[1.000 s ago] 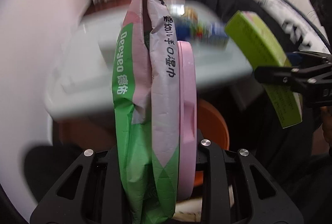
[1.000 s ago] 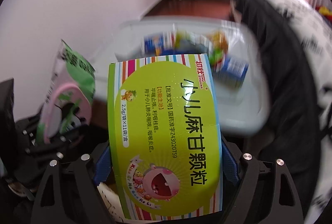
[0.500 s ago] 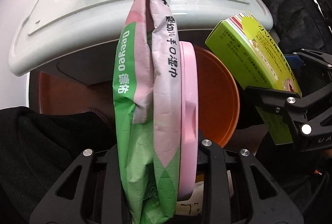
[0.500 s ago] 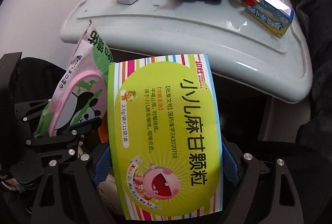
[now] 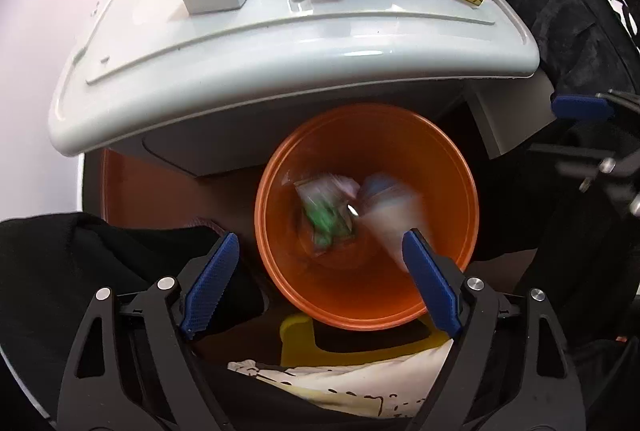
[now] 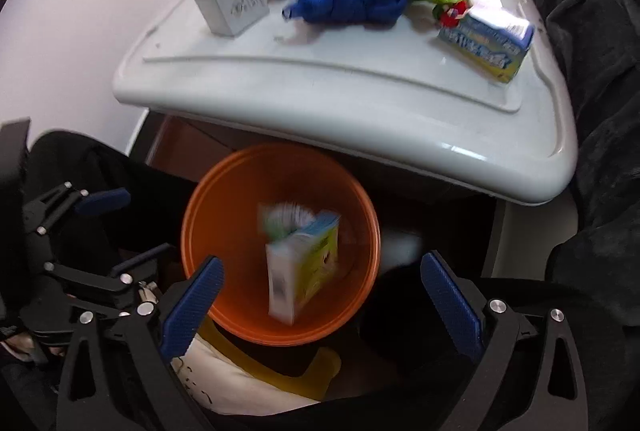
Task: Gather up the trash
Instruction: 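Lower both held items over the orange bin and open both tools, then grasp the blue barcode milk carton with the right tool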
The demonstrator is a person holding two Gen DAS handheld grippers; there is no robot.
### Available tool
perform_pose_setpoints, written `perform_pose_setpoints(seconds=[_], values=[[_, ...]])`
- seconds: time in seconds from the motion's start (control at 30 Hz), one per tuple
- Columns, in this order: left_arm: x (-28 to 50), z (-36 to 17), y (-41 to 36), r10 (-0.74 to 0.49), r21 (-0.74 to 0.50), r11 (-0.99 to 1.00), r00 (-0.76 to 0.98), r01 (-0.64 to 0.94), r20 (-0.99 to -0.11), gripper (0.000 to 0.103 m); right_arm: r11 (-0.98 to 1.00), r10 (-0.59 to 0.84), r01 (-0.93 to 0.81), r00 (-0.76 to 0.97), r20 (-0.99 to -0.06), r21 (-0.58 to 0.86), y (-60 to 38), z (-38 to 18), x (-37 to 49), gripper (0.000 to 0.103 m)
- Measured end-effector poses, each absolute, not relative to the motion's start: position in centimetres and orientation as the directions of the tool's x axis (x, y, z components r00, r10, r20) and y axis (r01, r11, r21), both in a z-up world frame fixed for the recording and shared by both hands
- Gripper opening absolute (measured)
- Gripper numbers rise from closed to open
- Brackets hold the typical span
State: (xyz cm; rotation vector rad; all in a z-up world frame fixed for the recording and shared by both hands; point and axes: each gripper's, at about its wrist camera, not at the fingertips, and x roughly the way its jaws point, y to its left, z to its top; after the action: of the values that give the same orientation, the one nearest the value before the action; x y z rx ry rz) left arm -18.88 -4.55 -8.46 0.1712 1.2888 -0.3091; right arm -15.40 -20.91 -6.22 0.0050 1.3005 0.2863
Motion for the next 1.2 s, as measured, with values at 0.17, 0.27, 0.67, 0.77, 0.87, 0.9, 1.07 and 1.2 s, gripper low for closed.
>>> perform_pose_setpoints(seconds=[0.17,0.27,0.67,0.77,0.87,0.9,1.07,1.2], values=[[-18.7,-7.4,-4.6,-0.119,-0.018,0.944,0.290,0.330,-0.949,0.082,0.976,0.181,-0.169,0.299,-0.937,0.135,-23.3,-4.2,-13.8,0.097],[-18.0,-6.9,-4.5,-0.114,-0.001,0.943,0.319,0.334,-0.941,0.082,0.985,0.114,-0.162,0.347,-0.931,0.060,-24.7,-2.9,-12.3,0.097],[-13.5,-5.7,-3.3,-0.124,-0.020,0.963,0.378,0.267,-0.918,0.082,0.863,-0.115,-0.414,0.396,-0.911,-0.289,-25.7,-3.4,-0.8,0.097],[-12.6,-6.1,-3.6,-0.112,-0.010,0.964,0.373,0.266,-0.921,0.082,0.830,-0.152,-0.455,0.372,-0.916,-0.323,-25.8,-5.6,2.0,0.097],[-11.8,-6.7,-3.8,-0.102,0.000,0.963,0.366,0.269,-0.925,0.082,0.832,-0.147,-0.470,0.327,-0.933,-0.296,-26.1,-7.7,4.7,0.097],[-11.5,-6.9,-3.9,-0.098,0.004,0.963,0.363,0.270,-0.927,0.082,0.833,-0.145,-0.473,0.316,-0.938,-0.288,-26.1,-8.4,5.4,0.097],[-10.3,-7.6,-4.0,-0.093,0.002,0.965,0.350,0.262,-0.932,0.082,0.921,-0.021,-0.376,0.200,-0.980,-0.097,-27.7,-11.0,7.9,0.056],[-10.0,-7.4,-4.1,-0.104,-0.004,0.963,0.360,0.268,-0.927,0.082,0.948,0.040,-0.318,0.181,-0.983,-0.020,-28.2,-10.2,6.4,0.054]])
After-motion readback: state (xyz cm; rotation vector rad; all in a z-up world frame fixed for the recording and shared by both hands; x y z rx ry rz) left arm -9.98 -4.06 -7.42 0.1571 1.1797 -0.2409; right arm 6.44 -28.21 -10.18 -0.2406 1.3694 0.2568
